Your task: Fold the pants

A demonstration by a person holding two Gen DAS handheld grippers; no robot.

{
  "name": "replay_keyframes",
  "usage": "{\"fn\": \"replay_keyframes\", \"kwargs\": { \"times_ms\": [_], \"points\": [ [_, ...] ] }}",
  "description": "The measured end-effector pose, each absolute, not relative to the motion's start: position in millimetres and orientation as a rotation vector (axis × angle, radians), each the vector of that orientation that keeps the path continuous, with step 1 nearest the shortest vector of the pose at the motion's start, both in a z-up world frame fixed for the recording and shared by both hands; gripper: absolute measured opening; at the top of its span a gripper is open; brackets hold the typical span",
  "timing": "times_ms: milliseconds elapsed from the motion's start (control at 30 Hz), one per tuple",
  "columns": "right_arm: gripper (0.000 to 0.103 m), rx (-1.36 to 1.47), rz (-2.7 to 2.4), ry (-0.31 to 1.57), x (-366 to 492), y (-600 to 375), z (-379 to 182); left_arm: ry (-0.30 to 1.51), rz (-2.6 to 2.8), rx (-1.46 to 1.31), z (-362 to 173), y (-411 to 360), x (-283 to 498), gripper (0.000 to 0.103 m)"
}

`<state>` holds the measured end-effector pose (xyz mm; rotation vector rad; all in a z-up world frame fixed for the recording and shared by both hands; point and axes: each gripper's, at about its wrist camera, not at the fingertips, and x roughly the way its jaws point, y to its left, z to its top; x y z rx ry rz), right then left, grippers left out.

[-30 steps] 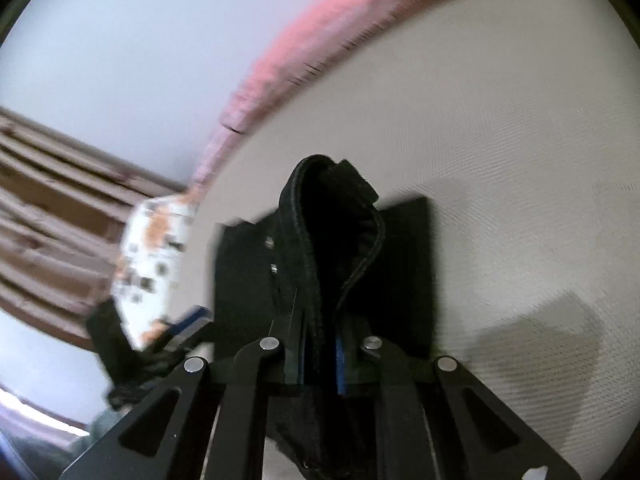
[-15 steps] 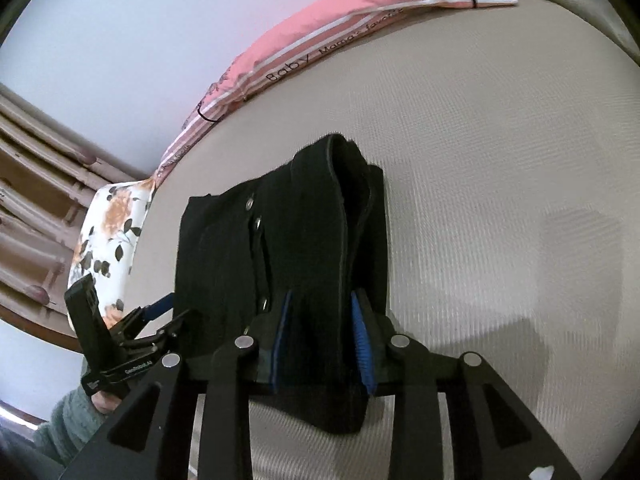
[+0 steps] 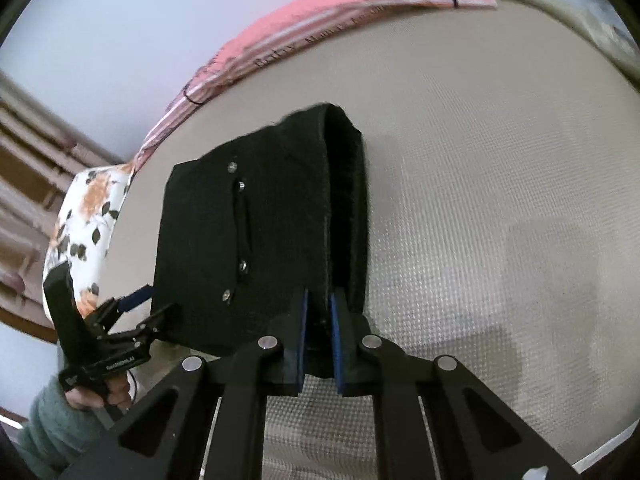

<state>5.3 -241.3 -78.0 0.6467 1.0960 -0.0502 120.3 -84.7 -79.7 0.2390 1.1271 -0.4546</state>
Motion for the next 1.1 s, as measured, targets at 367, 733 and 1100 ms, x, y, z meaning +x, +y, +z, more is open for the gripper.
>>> {"fn": "replay_keyframes", "kwargs": {
  "times_ms": [367,733,1100],
  "points": [
    [0.01,0.657,-0.054,1.1,2.5,-241.2,-81.5,1.111,-0.423,0.272,-77.7,-90.4,114.9,0.084],
    [0.024,0.663,-0.081,1.099,3.6,-246.2,-79.5,1.091,-0.467,0.189,-64.8,-80.7,115.1,0.084],
    [0.047,0.703,-0.026,1.088,10.9,-265.1,-64.9,1.12,-0.474,0.004,-51.8,-49.3,143.8,0.084]
  ]
}}
